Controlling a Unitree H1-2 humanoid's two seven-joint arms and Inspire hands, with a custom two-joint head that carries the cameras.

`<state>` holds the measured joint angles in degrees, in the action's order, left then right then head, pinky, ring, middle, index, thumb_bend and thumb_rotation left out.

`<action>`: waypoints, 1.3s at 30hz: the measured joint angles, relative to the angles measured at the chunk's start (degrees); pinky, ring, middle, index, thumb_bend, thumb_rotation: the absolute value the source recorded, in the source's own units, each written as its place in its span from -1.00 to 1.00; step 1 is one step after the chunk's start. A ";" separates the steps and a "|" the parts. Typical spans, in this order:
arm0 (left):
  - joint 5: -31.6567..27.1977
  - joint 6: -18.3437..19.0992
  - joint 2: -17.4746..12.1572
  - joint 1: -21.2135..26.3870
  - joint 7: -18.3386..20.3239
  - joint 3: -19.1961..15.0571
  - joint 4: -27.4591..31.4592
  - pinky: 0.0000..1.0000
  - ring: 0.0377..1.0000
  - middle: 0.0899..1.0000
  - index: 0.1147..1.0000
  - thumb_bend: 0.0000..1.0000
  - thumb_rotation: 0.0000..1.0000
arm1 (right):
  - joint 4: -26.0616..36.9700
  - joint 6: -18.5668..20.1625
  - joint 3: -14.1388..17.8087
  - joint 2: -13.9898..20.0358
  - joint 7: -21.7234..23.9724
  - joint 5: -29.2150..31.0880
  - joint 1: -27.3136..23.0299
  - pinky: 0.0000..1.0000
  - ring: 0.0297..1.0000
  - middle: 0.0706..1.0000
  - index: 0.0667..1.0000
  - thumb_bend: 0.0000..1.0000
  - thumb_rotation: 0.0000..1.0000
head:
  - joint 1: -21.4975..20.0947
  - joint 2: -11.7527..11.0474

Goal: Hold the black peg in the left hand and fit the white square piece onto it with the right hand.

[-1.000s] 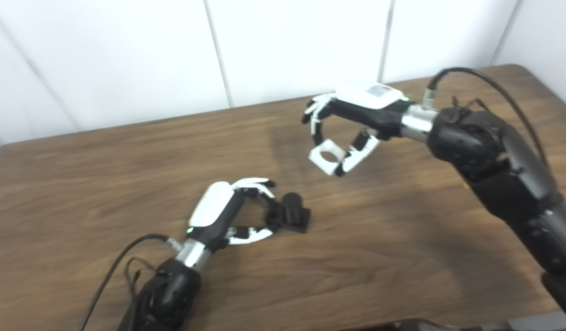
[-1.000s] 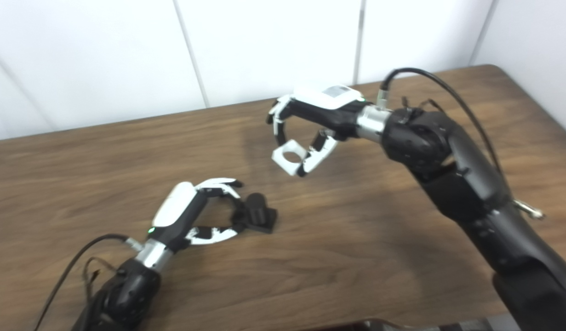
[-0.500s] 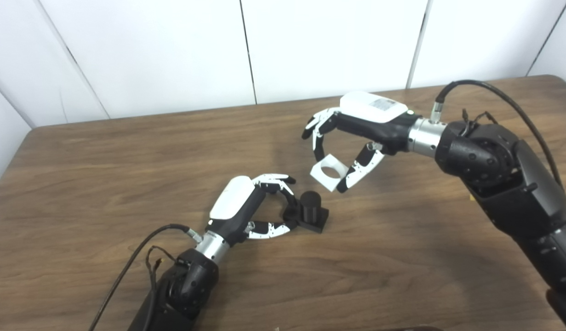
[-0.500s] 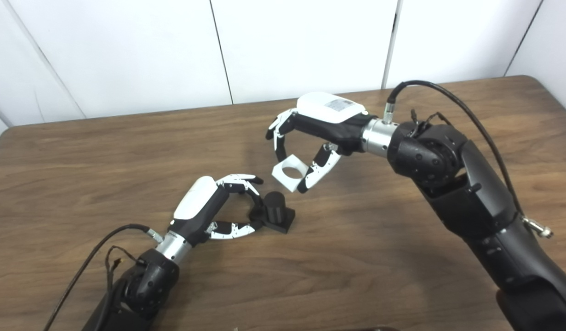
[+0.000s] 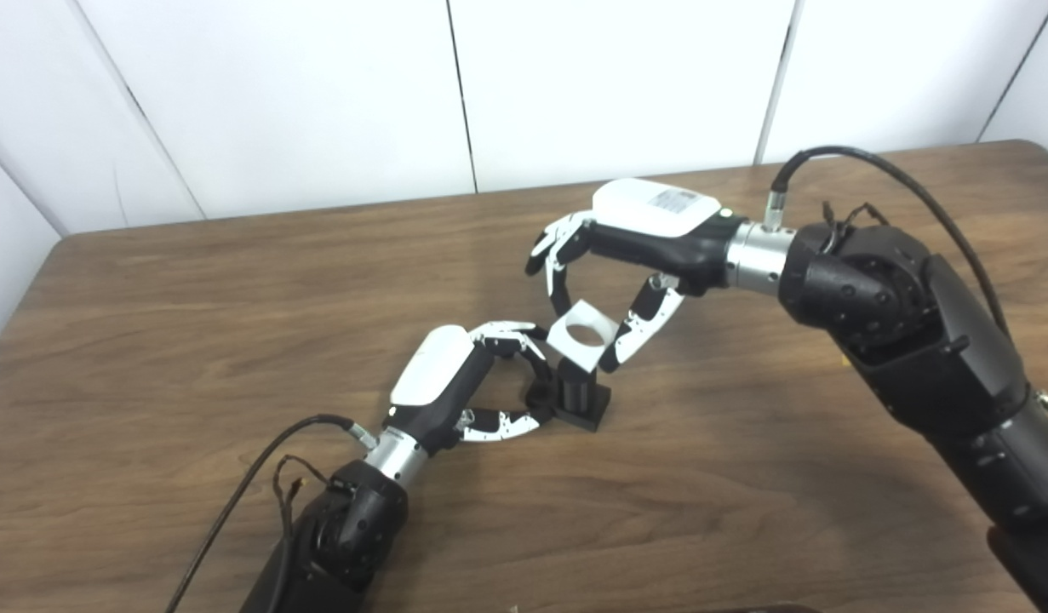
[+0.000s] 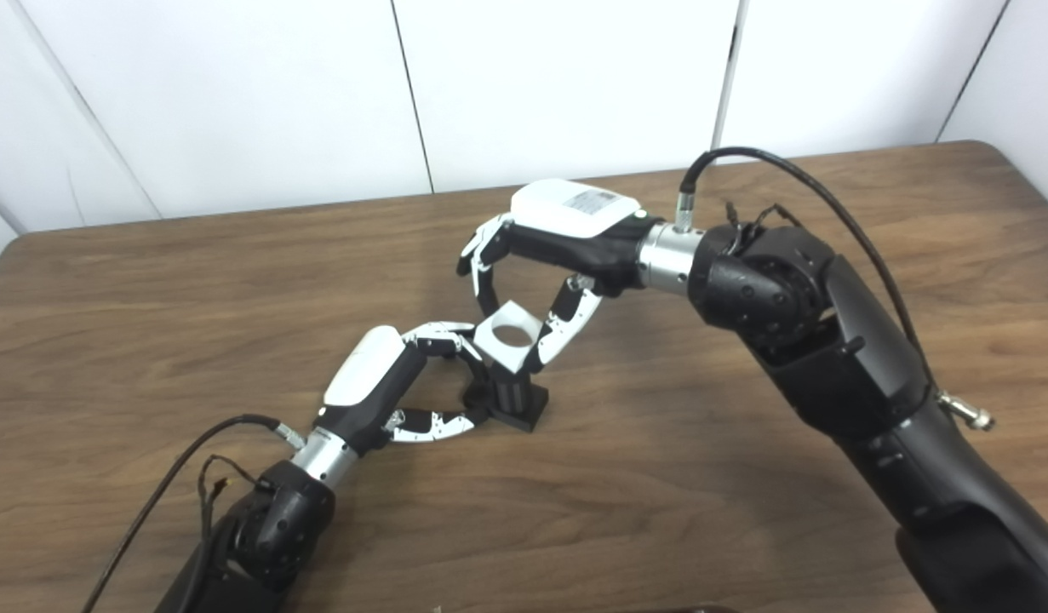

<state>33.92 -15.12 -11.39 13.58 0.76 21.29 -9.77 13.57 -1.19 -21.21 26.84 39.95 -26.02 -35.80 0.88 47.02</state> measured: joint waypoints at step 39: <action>-0.01 0.37 0.18 -0.01 -0.06 -0.01 0.04 0.32 0.60 0.52 -0.16 0.05 -0.86 | -3.37 -2.29 -0.57 -0.20 0.64 -1.11 -0.46 0.63 0.72 0.54 -0.11 0.04 -0.72 | -0.18 0.35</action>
<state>33.91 -14.75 -11.20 13.58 0.69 21.28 -9.74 10.20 -3.48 -21.78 26.64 40.59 -27.14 -36.26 0.70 47.37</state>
